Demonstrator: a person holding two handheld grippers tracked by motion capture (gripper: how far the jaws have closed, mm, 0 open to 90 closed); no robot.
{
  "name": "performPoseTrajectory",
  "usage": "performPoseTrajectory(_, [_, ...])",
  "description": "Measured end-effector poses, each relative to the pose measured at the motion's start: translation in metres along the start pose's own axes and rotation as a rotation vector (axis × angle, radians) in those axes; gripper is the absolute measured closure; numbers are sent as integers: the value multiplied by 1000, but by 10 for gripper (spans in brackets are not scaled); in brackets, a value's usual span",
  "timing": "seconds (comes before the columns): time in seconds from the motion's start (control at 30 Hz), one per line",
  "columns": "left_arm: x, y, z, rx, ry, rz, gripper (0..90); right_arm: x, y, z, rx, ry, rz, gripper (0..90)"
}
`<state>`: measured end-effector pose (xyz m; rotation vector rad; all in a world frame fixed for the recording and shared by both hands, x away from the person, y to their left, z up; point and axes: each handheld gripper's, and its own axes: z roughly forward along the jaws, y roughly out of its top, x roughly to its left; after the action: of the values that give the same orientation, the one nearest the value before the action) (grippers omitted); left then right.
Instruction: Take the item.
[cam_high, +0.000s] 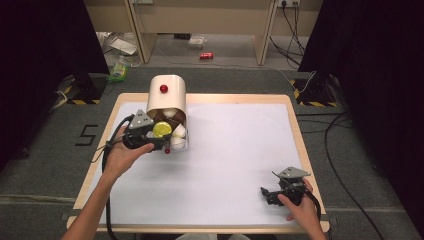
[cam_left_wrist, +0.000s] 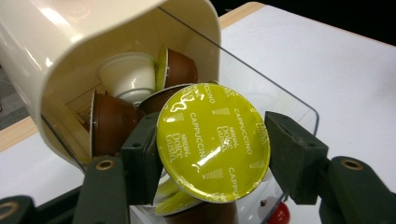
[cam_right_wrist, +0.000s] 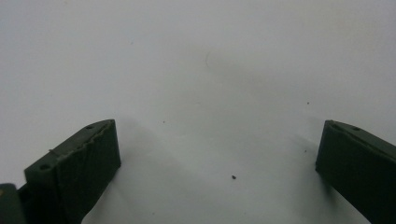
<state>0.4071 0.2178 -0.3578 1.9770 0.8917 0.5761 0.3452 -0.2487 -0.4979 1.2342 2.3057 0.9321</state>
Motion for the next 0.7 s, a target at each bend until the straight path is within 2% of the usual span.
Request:
performPoseTrajectory(0.4, [-1,0,-16,-20,-16,2,402,0,0,0,0,0,0,3])
performPoseTrajectory(0.7, [6,-5,-29,-34,2,-6,402,0,0,0,0,0,0,3])
